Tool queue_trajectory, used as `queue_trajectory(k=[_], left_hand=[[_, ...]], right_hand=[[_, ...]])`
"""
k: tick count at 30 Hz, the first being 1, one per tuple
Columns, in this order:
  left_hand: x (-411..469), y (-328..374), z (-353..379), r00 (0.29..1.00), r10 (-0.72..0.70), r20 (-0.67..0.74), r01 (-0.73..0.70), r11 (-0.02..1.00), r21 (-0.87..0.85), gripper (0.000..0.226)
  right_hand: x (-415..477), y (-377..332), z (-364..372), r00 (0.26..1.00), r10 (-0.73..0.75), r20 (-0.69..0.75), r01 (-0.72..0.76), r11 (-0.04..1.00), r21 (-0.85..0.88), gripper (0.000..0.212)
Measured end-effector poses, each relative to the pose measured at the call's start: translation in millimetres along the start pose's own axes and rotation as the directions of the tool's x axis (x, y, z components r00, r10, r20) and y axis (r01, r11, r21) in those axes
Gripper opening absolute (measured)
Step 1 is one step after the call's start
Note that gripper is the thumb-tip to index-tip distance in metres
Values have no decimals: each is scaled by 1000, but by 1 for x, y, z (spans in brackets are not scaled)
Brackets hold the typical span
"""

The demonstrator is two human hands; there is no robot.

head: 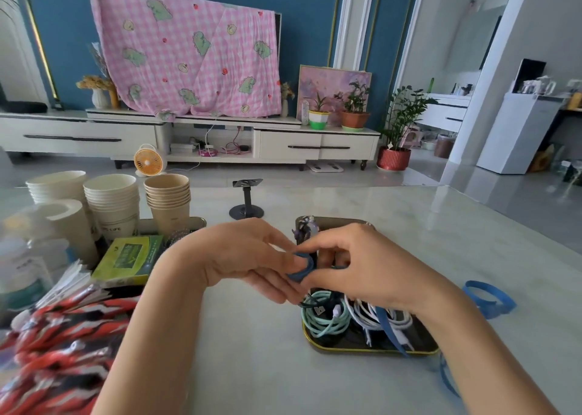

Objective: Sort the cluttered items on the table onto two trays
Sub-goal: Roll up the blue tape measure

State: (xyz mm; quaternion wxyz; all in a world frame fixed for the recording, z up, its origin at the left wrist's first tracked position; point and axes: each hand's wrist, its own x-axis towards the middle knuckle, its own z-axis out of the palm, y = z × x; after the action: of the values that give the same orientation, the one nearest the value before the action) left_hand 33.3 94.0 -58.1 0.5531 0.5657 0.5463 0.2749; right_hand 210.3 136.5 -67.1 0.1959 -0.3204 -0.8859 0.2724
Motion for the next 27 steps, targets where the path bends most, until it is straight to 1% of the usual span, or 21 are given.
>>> queue_trajectory(k=[1, 3, 5, 6, 8, 10, 11, 13, 14, 16, 18, 19, 20, 22, 23, 25, 27], left_hand=[[1, 0, 1, 999, 20, -39, -22, 999, -43, 21], [6, 1, 4, 983, 80, -164, -108, 979, -171, 21], [13, 4, 10, 951, 129, -282, -216, 928, -302, 27], [16, 6, 14, 937, 150, -315, -257, 907, -334, 28], [20, 10, 24, 917, 185, -352, -311, 884, -347, 27], [24, 13, 33, 894, 195, -404, -348, 871, -348, 18], [25, 13, 34, 885, 189, -426, -354, 868, -349, 14], [24, 12, 32, 891, 168, -421, -330, 877, -350, 9], [22, 11, 28, 906, 152, -394, -298, 891, -342, 8], [16, 10, 19, 944, 107, -313, -211, 923, -322, 9], [7, 8, 10, 971, 54, -232, -124, 946, -300, 21], [4, 7, 7, 978, 38, -204, -96, 954, -283, 26], [1, 6, 5, 983, 38, -181, -86, 961, -264, 29], [-1, 6, 4, 985, 66, -163, -107, 960, -258, 36], [0, 7, 5, 982, 79, -169, -123, 957, -265, 38], [4, 7, 7, 981, 88, -175, -129, 962, -242, 34], [4, 7, 8, 984, 71, -163, -102, 976, -194, 30]], right_hand=[[0, 0, 0, 999, -10, -51, 10, 1000, -13, 22], [1, 1, 2, 976, -8, -220, -1, 999, -43, 18], [1, 1, 2, 912, 16, -409, -54, 995, -81, 21], [1, 0, 3, 878, 29, -478, -90, 990, -105, 26], [2, -3, 5, 826, 30, -563, -138, 979, -151, 32], [2, -5, 6, 804, 8, -595, -165, 964, -210, 33], [3, -5, 6, 809, 1, -588, -174, 956, -238, 32], [2, -3, 6, 848, -13, -530, -150, 953, -263, 30], [1, -2, 4, 877, -13, -481, -115, 965, -236, 27], [0, -1, -1, 943, 6, -333, -48, 992, -117, 26], [-2, 1, -6, 985, 18, -171, -20, 1000, -9, 30], [-4, 2, -8, 993, 14, -119, -12, 1000, 18, 29], [-4, 2, -10, 995, 5, -101, -1, 999, 34, 26], [-4, 4, -12, 990, -10, -140, 18, 998, 55, 23], [-4, 5, -12, 987, -13, -163, 22, 998, 58, 25], [-4, 6, -11, 988, -13, -156, 24, 998, 66, 31], [-5, 7, -9, 994, -23, -109, 31, 997, 76, 30]])
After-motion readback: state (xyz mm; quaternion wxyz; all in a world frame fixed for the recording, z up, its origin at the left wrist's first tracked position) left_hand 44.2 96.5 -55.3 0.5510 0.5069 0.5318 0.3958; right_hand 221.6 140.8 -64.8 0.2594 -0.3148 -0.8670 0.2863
